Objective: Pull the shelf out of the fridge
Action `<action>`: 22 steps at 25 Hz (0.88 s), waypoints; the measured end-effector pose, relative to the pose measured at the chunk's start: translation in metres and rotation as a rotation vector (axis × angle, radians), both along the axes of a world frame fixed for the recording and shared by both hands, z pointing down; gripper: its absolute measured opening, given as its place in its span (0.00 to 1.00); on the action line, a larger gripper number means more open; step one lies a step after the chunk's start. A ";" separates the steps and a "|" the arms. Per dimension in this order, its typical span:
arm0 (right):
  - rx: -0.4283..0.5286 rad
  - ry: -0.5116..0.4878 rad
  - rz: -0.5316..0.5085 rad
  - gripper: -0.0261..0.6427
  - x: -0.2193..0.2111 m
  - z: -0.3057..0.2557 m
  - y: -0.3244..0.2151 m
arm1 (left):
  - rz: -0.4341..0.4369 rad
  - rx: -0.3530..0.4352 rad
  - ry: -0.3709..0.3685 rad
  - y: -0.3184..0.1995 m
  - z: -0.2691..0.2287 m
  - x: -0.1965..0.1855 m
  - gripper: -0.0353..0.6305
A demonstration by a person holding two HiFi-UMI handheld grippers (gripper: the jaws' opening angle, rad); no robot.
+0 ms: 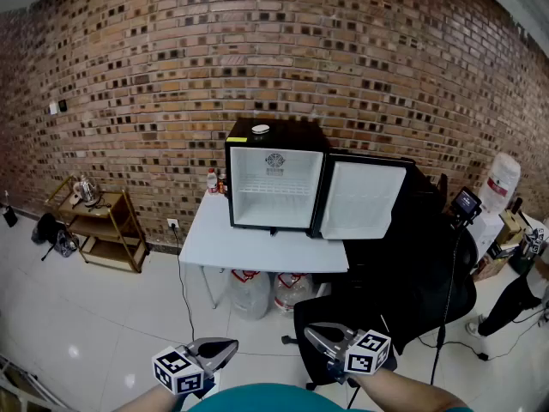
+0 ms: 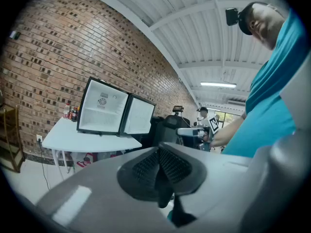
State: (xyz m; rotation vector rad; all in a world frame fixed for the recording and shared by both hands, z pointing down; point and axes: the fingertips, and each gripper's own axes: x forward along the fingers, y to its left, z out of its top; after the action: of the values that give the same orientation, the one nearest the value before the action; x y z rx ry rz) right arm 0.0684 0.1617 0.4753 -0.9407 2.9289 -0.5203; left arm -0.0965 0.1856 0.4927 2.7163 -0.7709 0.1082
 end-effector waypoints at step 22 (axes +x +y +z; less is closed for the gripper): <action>0.090 0.070 -0.074 0.10 0.019 -0.009 -0.080 | -0.094 0.053 -0.035 -0.056 -0.001 0.033 0.05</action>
State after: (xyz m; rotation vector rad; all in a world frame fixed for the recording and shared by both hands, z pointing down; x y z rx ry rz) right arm 0.0870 0.0818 0.4665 -0.8607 3.0304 -0.3614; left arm -0.0633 0.1292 0.4913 2.7292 -0.9224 0.1157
